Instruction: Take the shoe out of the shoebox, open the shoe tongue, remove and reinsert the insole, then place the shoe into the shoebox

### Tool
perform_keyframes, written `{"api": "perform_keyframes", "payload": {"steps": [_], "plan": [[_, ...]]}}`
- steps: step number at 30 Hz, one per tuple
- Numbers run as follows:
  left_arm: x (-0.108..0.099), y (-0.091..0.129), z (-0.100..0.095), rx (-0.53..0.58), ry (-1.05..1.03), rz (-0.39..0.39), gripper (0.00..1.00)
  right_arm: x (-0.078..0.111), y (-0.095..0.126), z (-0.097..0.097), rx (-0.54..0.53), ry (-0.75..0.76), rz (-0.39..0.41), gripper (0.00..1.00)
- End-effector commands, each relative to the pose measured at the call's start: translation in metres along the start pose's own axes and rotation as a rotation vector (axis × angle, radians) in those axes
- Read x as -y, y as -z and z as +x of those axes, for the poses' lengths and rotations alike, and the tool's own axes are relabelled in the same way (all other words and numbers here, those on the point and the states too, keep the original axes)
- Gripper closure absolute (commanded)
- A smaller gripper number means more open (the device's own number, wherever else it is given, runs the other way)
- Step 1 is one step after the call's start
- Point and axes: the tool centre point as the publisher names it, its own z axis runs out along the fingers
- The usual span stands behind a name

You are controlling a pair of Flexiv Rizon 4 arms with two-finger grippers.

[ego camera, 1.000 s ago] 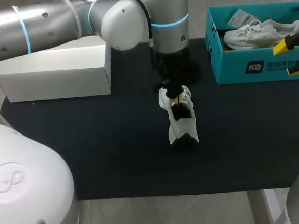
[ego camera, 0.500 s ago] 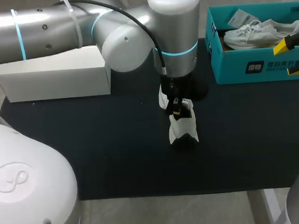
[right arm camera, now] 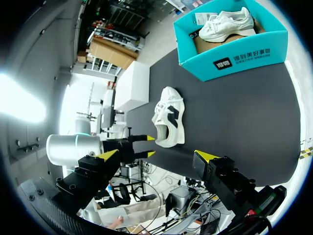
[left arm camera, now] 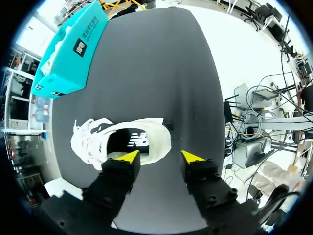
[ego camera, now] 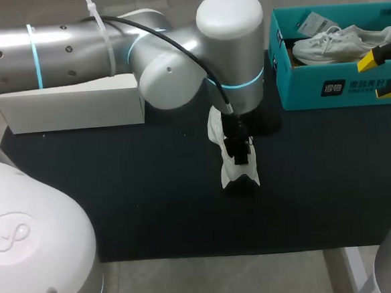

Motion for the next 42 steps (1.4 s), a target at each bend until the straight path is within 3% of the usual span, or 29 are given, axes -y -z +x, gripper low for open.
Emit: {"api": "perform_keyframes", "payload": {"steps": [1,25,28,30,33,35,42], "plan": [[0.011,-0.012,-0.002,-0.003,-0.033,-0.023,0.00,0.000,0.000,0.000,0.002,-0.001,-0.001,0.00],[-0.002,-0.075,0.008,0.061,0.030,-0.087,0.02,0.000,0.000,0.000,0.002,-0.001,-0.001,0.00],[-0.002,-0.084,0.008,0.055,0.024,-0.097,0.18,0.000,0.000,0.000,0.002,-0.001,-0.001,0.00],[-0.003,-0.087,0.008,0.051,0.023,-0.089,0.55,0.000,0.000,0.000,0.002,-0.001,-0.001,0.00],[-0.002,-0.090,0.009,0.040,0.021,-0.092,0.75,0.000,0.000,0.000,0.002,-0.001,-0.001,0.00],[-0.002,-0.093,0.009,0.033,0.019,-0.093,1.00,0.000,0.000,0.000,0.002,-0.001,-0.001,0.00],[-0.003,-0.084,0.021,-0.005,0.040,-0.079,1.00,0.000,0.000,0.000,0.002,-0.001,-0.001,0.00]]}}
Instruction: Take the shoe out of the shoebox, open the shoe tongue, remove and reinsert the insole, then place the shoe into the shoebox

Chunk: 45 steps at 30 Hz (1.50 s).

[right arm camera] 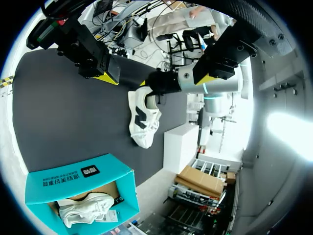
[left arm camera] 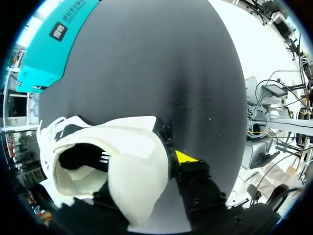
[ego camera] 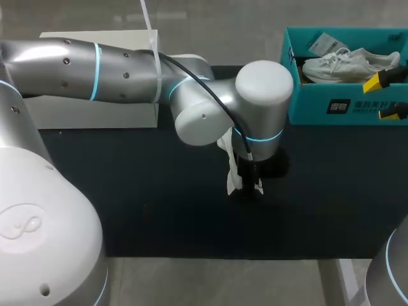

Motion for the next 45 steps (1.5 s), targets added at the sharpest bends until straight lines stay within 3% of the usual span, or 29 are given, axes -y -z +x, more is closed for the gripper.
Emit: {"api": "perform_keyframes", "payload": {"steps": [1,5,9,11,20,27,33,45], "plan": [[-0.002,0.008,0.005,-0.012,0.008,0.010,1.00,0.000,0.000,0.000,0.002,-0.001,-0.001,0.00],[-0.004,0.027,0.015,-0.031,0.029,0.026,1.00,0.000,0.000,0.000,0.002,-0.001,-0.001,0.00],[-0.008,0.057,0.021,-0.049,0.022,0.076,1.00,0.000,0.000,0.000,0.002,-0.001,-0.001,0.00],[-0.008,0.073,0.021,-0.078,0.016,0.051,1.00,0.000,0.000,0.000,0.002,-0.001,-0.001,0.00],[-0.022,0.142,0.028,-0.049,-0.039,0.092,1.00,0.000,0.000,0.000,0.002,-0.001,-0.001,0.00],[-0.038,0.196,0.026,0.000,-0.092,-0.019,1.00,0.000,0.000,0.000,0.002,-0.001,-0.001,0.00],[-0.041,0.218,0.023,0.013,-0.069,-0.036,1.00,0.000,0.000,0.000,0.002,-0.001,-0.001,0.00],[-0.041,0.218,0.023,0.013,-0.069,-0.036,1.00,0.000,0.000,0.000,0.002,-0.001,-0.001,0.00]]}}
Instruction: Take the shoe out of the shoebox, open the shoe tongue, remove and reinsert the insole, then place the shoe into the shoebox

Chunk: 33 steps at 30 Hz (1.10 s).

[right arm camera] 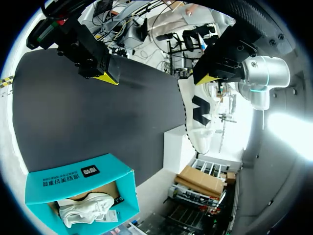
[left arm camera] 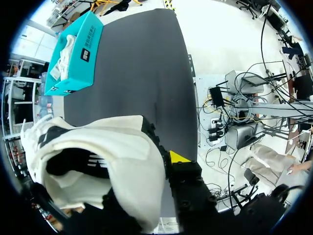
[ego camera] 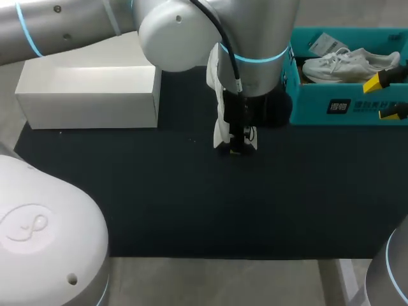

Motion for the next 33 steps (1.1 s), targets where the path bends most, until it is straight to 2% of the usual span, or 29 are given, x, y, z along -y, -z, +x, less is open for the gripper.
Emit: {"api": "perform_keyframes", "payload": {"steps": [1,17,26,33], "plan": [[0.000,0.001,0.000,0.000,-0.001,0.000,1.00,0.000,0.000,0.000,0.002,-0.001,-0.001,0.00],[-0.001,0.002,-0.002,-0.007,-0.008,-0.001,1.00,0.000,0.000,0.000,0.002,-0.001,-0.001,0.00],[-0.037,0.013,-0.034,-0.040,-0.027,-0.003,1.00,0.000,0.000,0.000,0.002,-0.001,-0.001,0.00],[-0.083,0.006,-0.075,-0.111,0.035,-0.042,1.00,0.000,0.000,0.000,0.002,-0.001,-0.001,0.00]]}}
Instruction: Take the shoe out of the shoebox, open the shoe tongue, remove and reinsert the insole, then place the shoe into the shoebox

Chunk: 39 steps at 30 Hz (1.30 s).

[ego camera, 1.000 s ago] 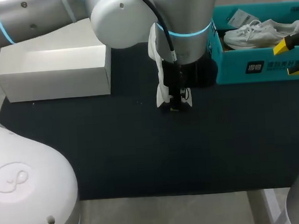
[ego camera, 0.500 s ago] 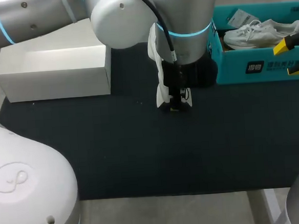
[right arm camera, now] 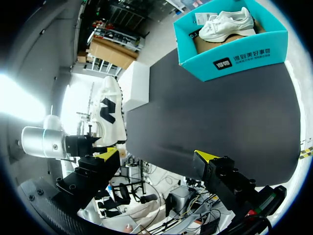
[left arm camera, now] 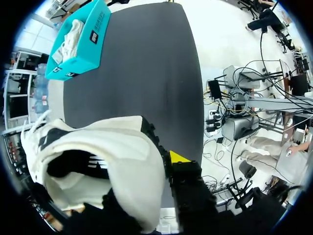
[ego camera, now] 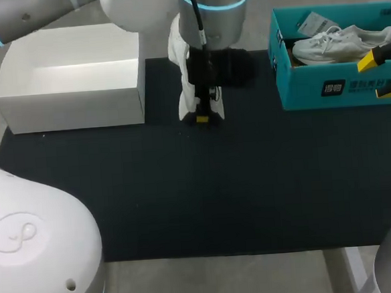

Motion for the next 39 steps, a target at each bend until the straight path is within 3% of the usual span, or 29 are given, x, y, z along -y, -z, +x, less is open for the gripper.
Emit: {"api": "perform_keyframes", "payload": {"steps": [1,8,15,26,39], "plan": [[-0.032,-0.001,-0.026,-0.037,0.017,0.001,1.00,0.000,-0.001,0.000,0.002,-0.001,-0.001,0.00],[-0.088,0.004,-0.055,-0.091,0.028,-0.026,1.00,0.000,-0.001,0.000,0.002,-0.001,-0.001,0.00],[-0.146,0.012,-0.070,-0.150,-0.026,0.024,1.00,0.000,-0.001,0.000,0.002,-0.001,-0.001,0.00],[-0.241,0.000,-0.100,-0.206,-0.026,0.007,1.00,0.000,-0.001,0.000,0.002,-0.001,-0.001,0.00],[-0.327,-0.022,-0.146,-0.254,-0.039,0.031,1.00,0.000,-0.001,0.000,0.002,-0.001,-0.001,0.00]]}}
